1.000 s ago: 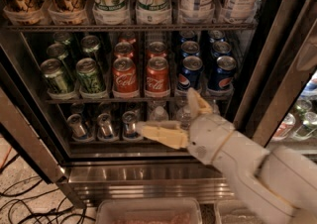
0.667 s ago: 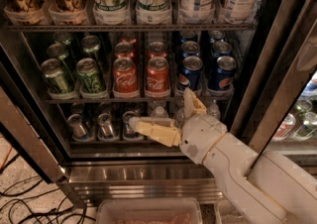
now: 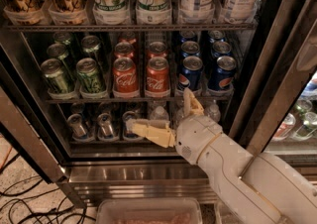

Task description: Pick green can from middle shelf of fridge

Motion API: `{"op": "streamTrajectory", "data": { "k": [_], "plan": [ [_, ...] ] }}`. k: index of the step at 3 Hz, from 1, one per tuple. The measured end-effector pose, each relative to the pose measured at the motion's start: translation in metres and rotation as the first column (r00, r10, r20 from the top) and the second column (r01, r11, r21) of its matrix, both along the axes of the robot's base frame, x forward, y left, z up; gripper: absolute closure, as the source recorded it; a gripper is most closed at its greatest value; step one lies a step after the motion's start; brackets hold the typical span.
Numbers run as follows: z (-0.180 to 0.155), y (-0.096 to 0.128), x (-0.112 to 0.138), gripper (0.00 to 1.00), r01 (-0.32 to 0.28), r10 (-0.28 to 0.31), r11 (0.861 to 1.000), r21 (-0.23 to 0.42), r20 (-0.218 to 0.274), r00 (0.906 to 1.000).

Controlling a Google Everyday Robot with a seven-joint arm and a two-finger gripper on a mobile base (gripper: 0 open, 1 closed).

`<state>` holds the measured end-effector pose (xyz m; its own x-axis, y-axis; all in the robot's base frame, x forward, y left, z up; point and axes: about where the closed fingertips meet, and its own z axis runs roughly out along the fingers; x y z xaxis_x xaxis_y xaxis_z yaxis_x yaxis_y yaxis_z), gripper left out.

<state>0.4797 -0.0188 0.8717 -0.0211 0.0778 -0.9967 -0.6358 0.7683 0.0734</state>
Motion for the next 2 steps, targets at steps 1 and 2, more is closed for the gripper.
{"op": "streamTrajectory", "data": {
  "k": [1,2],
  "plan": [
    [-0.01,0.013,0.001,0.0,-0.014,0.016,0.997,-0.075,0.017,0.9997],
    [-0.029,0.028,-0.005,0.0,-0.025,0.035,0.984,-0.179,0.049,0.9982]
  ]
}}
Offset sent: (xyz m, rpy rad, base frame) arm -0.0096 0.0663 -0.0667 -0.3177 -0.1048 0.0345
